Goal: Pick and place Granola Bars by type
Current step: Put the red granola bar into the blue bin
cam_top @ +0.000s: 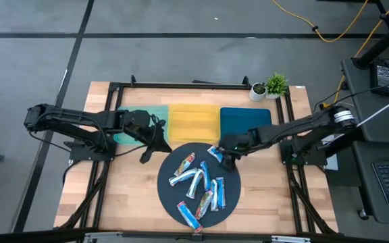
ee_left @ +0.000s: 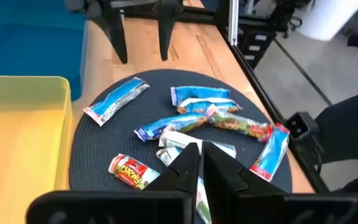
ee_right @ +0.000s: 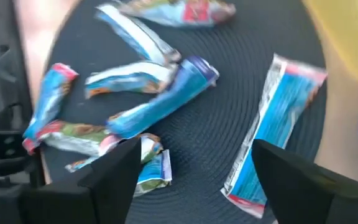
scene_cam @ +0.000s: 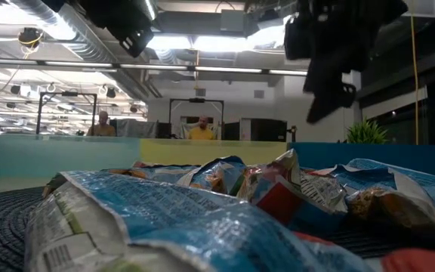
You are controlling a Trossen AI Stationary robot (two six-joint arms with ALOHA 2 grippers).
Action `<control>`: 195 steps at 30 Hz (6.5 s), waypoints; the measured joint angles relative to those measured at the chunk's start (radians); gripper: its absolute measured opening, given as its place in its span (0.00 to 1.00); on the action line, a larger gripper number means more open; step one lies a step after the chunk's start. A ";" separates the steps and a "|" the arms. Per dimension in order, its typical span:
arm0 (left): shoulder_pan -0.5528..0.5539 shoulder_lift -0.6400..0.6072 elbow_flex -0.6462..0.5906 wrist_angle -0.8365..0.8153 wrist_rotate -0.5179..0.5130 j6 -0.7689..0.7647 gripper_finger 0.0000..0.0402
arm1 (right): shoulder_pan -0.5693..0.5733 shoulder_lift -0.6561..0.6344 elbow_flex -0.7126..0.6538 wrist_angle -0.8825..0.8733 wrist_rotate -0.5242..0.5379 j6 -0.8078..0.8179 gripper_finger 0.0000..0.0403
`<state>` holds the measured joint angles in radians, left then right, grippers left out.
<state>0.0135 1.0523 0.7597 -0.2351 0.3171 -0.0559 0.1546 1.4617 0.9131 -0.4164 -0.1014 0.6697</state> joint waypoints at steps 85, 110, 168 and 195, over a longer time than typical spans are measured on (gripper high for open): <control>-0.090 -0.001 0.000 0.037 -0.012 -0.009 0.04 | 0.044 0.443 0.396 -0.485 0.157 0.130 0.19; -0.090 -0.001 0.000 0.033 -0.011 -0.008 0.04 | 0.074 0.165 0.790 -0.893 0.497 0.028 0.11; -0.024 -0.001 0.000 0.352 -0.442 -0.188 0.04 | -0.652 -0.266 -0.123 -0.564 0.096 -0.666 0.12; -0.025 -0.001 0.000 0.339 -0.413 -0.168 0.04 | -0.715 -0.005 -0.149 -0.334 0.070 -0.718 0.12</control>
<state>-0.0113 1.0515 0.7593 0.1036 -0.0963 -0.2237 -0.5601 1.4570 0.7643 -0.7506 -0.0310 -0.0485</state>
